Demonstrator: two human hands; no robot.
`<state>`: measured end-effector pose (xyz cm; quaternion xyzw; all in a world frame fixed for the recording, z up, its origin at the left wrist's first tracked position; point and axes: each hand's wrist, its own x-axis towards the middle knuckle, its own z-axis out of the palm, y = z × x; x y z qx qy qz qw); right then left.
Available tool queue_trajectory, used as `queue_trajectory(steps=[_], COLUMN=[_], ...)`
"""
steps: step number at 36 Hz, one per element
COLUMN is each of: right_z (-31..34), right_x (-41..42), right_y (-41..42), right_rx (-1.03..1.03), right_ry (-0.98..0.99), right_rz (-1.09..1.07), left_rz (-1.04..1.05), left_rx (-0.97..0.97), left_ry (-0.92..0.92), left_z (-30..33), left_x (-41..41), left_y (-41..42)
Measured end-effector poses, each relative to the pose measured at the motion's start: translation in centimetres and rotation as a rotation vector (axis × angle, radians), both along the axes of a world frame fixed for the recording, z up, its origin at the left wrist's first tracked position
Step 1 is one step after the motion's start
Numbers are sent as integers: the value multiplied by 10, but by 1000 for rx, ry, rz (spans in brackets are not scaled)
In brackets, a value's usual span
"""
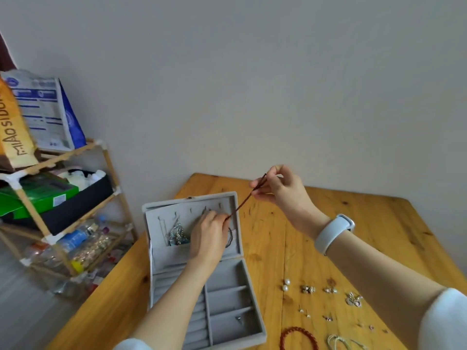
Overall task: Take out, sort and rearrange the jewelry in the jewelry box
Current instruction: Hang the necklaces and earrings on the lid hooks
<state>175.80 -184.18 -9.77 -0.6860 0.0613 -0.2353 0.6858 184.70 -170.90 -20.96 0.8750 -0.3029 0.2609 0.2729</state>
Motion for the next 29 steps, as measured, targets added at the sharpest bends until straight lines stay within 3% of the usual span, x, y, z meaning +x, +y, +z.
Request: queue_trajectory(steps=[11,22,29], right_z=[20,32,41], right_x=[7,21,35], right_y=[7,29,41], right_rx=[29,17,31], right_ry=[-31,-60,-118], right_rz=[26,75,61], left_rz=[143,-2,0], left_rx=[259,578,491], left_ry=[-147,-358,-248], left_z=[-35,-24,-27], left_x=[-9,-3,-6], left_y=[18,36,48])
